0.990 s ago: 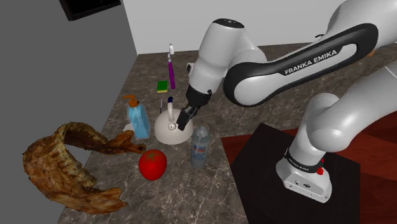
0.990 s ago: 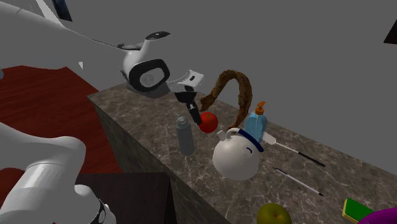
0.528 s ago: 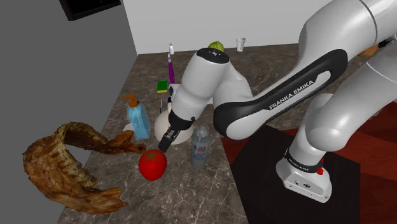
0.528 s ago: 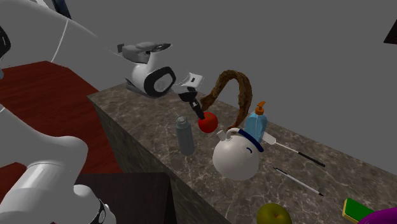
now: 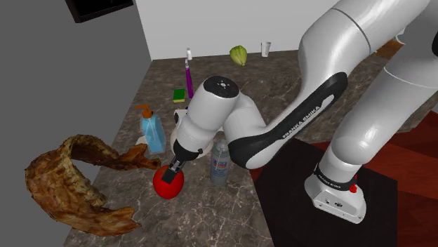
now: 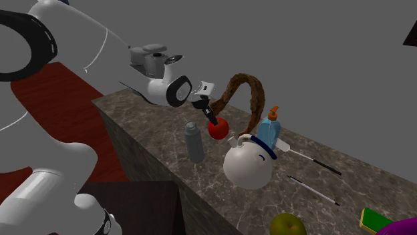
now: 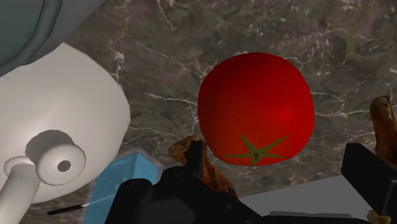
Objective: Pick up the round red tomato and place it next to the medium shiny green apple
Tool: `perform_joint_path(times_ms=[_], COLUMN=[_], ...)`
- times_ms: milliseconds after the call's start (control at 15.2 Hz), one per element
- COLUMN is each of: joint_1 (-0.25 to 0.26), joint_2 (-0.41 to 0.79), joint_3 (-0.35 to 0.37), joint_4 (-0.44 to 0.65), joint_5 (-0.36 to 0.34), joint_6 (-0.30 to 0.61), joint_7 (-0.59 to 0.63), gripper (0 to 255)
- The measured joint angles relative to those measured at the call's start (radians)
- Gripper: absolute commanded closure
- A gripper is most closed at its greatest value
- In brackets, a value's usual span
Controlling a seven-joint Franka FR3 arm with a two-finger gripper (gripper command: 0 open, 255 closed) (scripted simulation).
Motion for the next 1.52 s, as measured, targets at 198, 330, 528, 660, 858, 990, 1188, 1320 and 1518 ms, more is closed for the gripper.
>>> perform_joint_path(times_ms=[198,330,528,660,858,990,1188,1320,1518], joint_1=[-0.059,-0.066,-0.068,-0.068,-0.068,-0.068,-0.068,-0.068,-0.045], joint_2=[0.064,0.074,0.077,0.077,0.076,0.076,0.077,0.077,0.044], joint_3=[0.046,0.050,0.051,0.051,0.051,0.051,0.051,0.051,0.034], joint_4=[0.017,0.019,0.019,0.019,0.020,0.020,0.020,0.020,0.024], joint_5=[-0.133,-0.157,-0.165,-0.166,-0.165,-0.165,-0.165,-0.166,-0.084], joint_6=[0.020,0.024,0.025,0.025,0.025,0.025,0.025,0.025,0.004], joint_7=[0.098,0.115,0.120,0.120,0.120,0.120,0.120,0.120,0.056], gripper=[0,0,0,255,255,255,255,255,255])
